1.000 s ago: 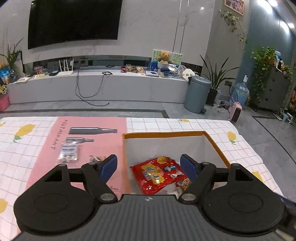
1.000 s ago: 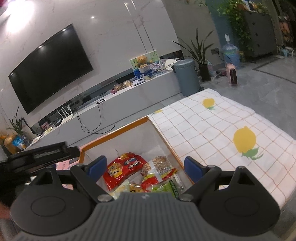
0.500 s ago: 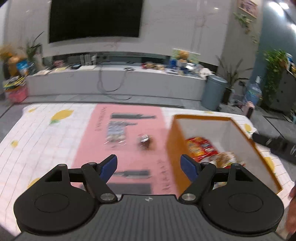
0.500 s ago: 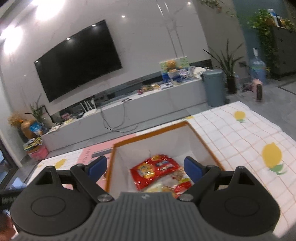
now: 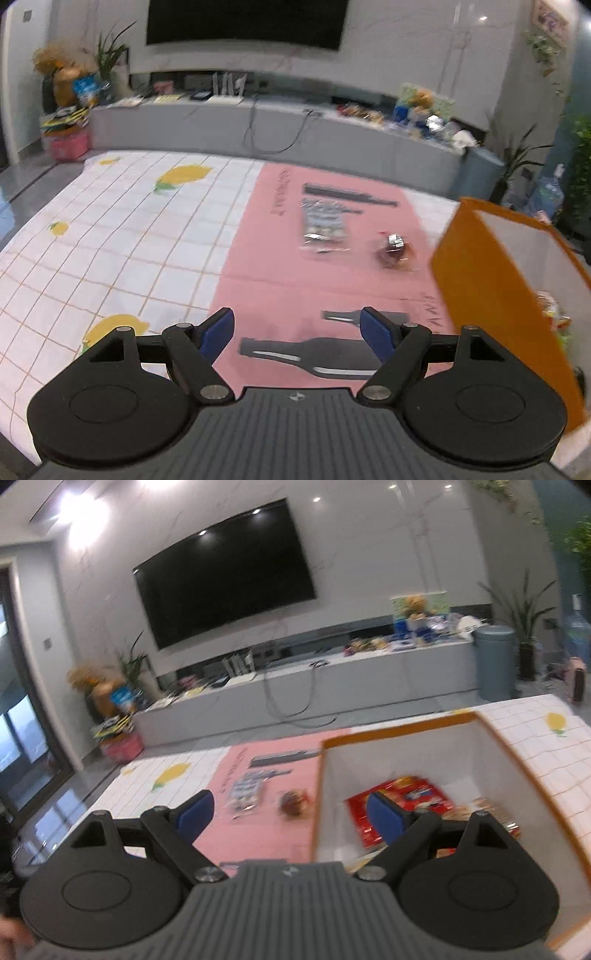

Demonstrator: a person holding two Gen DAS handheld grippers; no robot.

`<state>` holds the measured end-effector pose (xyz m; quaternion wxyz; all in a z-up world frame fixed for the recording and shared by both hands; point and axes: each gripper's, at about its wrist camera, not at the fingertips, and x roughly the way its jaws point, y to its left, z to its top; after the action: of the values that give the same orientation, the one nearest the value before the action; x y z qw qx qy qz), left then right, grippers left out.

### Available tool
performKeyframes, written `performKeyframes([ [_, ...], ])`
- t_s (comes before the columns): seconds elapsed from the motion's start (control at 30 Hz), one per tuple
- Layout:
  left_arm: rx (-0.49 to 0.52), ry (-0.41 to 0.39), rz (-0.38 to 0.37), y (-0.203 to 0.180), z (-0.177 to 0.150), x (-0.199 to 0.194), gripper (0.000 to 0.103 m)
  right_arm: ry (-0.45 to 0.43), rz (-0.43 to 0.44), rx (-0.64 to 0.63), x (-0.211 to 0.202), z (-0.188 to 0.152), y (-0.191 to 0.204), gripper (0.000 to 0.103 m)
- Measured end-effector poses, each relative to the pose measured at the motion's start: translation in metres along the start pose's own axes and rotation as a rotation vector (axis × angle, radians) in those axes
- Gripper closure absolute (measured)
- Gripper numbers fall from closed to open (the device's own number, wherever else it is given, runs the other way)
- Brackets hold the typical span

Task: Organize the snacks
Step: 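Withdraw both tools from the box back over the remaining snacks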

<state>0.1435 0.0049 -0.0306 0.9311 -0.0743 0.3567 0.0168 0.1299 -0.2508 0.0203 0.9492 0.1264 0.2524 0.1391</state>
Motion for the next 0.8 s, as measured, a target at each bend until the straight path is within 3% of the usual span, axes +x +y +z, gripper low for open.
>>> performKeyframes([
  [0.33,-0.011,0.056,-0.007,0.007,0.008,0.027,0.012,0.081,-0.008,-0.01,0.04,-0.022,0.026,0.015],
  [0.4,-0.008,0.056,-0.013,0.005,0.012,0.031,0.012,0.07,-0.013,-0.027,0.043,-0.025,0.03,0.016],
  [0.57,-0.003,0.038,0.03,0.002,0.021,0.043,0.012,0.016,-0.028,-0.107,0.052,-0.03,0.048,0.033],
  [0.67,-0.007,0.039,0.041,0.003,0.029,0.053,0.012,-0.033,-0.028,-0.133,0.059,-0.031,0.054,0.034],
  [0.8,-0.002,0.03,0.049,0.003,0.038,0.067,0.012,-0.009,-0.028,-0.121,0.069,-0.036,0.058,0.034],
])
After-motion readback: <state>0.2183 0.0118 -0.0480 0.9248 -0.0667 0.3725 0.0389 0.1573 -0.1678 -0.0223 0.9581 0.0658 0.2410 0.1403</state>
